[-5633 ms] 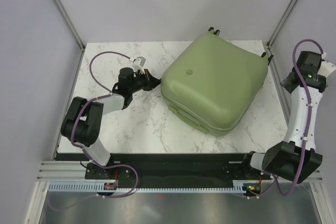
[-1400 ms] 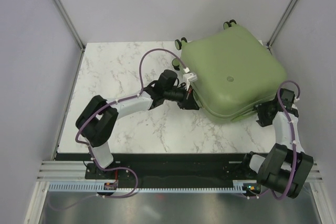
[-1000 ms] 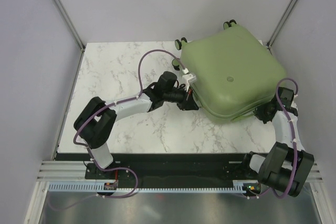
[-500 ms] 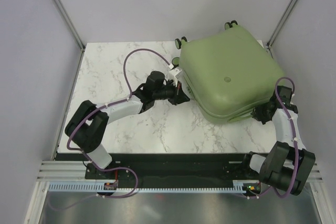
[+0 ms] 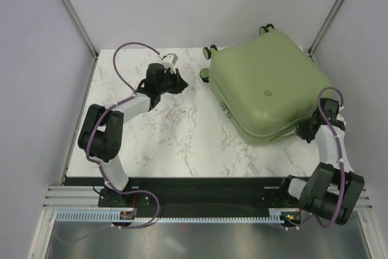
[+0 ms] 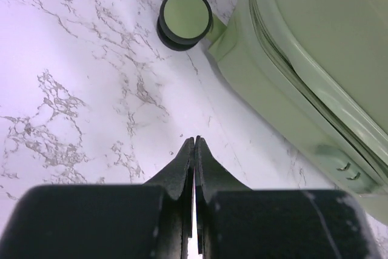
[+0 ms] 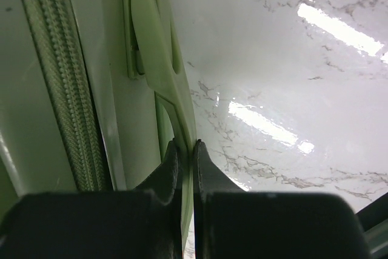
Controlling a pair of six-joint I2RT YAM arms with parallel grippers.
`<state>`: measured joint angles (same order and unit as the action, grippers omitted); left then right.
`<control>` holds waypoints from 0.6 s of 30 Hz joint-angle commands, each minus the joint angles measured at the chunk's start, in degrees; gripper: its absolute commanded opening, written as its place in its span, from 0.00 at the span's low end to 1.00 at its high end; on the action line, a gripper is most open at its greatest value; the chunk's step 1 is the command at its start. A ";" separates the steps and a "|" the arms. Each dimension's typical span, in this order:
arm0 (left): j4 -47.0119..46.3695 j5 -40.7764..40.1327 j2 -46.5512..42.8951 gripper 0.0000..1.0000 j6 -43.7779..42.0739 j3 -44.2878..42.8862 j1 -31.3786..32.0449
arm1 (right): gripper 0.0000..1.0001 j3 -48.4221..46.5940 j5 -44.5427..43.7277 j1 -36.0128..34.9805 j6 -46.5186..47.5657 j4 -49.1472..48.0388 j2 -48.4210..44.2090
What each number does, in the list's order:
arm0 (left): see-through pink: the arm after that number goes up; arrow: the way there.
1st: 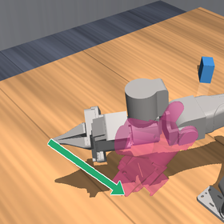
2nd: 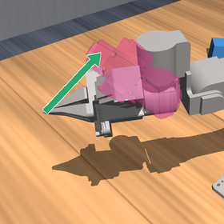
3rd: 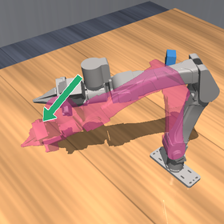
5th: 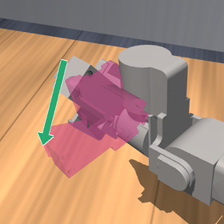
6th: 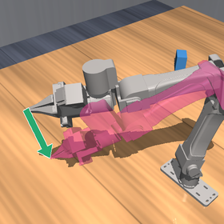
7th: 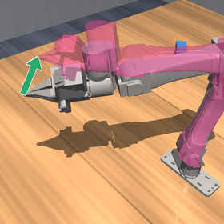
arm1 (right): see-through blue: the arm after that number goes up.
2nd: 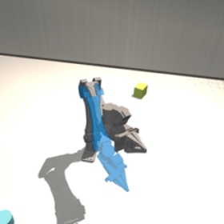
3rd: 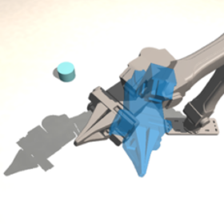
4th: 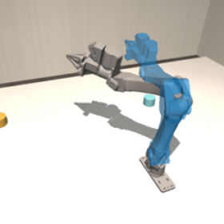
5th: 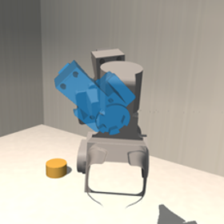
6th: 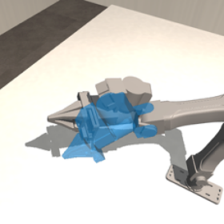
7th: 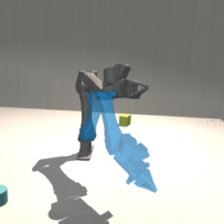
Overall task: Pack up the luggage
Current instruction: Zip the luggage at the center of the board.
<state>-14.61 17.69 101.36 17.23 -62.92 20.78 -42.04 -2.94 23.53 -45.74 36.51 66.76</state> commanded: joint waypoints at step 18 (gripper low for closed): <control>-11.93 25.11 -3.54 0.54 3.86 6.32 9.98 | 0.15 -4.36 -1.46 1.78 3.54 -5.04 3.02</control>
<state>-21.21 38.76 100.07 20.34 -56.55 28.99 -43.88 -2.31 23.92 -43.03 37.50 69.23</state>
